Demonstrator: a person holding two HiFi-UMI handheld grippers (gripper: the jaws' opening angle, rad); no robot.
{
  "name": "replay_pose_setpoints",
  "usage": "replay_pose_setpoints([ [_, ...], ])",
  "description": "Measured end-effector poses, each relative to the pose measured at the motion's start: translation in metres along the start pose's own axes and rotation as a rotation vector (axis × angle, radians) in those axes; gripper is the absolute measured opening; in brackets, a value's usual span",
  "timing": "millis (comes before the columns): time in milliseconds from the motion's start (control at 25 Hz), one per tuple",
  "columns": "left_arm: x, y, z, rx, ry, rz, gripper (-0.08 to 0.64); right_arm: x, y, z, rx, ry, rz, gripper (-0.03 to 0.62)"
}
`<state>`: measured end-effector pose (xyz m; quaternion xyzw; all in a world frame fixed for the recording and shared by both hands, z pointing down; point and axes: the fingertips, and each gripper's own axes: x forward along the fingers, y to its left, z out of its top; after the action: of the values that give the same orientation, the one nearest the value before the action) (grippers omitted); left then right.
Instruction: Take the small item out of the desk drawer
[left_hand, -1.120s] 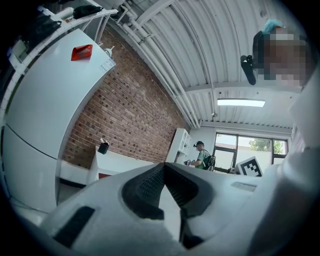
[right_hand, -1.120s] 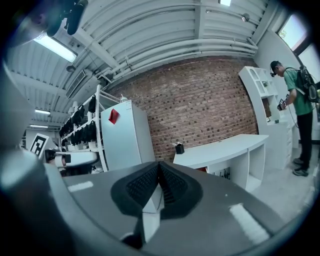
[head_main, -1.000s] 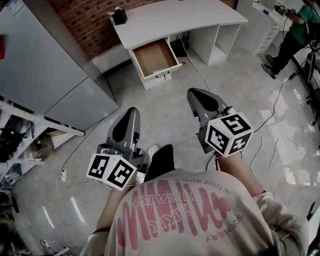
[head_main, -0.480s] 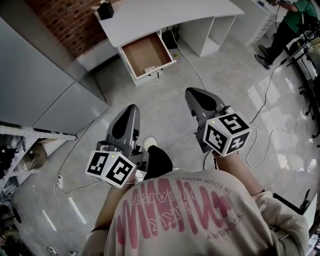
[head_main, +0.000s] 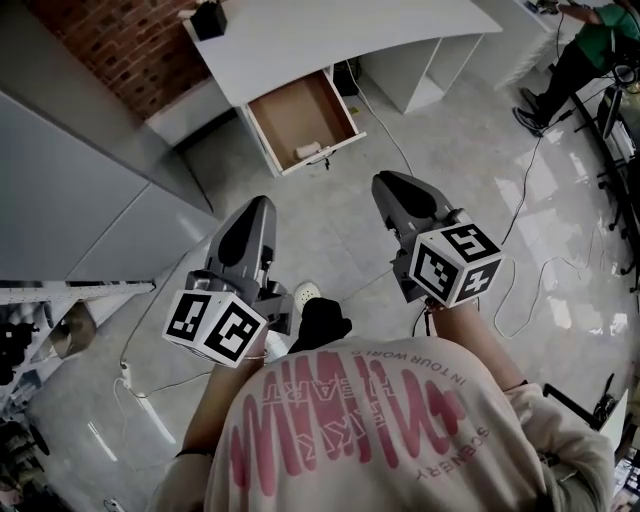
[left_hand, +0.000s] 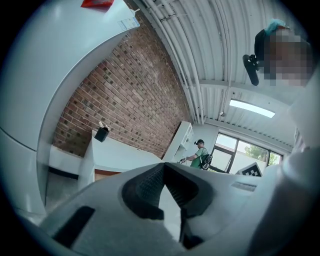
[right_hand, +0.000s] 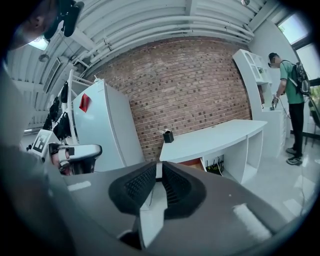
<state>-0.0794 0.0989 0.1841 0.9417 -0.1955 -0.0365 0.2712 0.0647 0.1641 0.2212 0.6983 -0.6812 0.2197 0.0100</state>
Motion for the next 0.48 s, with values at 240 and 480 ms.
replay_pose_setpoints([
  [240,0.024,0.039,0.026,0.0,0.012,0.001,0.003,0.048,-0.006,0.006,0.001,0.03,-0.022,0.065],
  [480,0.044,0.078,0.048,0.01,0.017,-0.01,0.003,0.096,-0.009,0.008,0.012,0.059,-0.035,0.083],
])
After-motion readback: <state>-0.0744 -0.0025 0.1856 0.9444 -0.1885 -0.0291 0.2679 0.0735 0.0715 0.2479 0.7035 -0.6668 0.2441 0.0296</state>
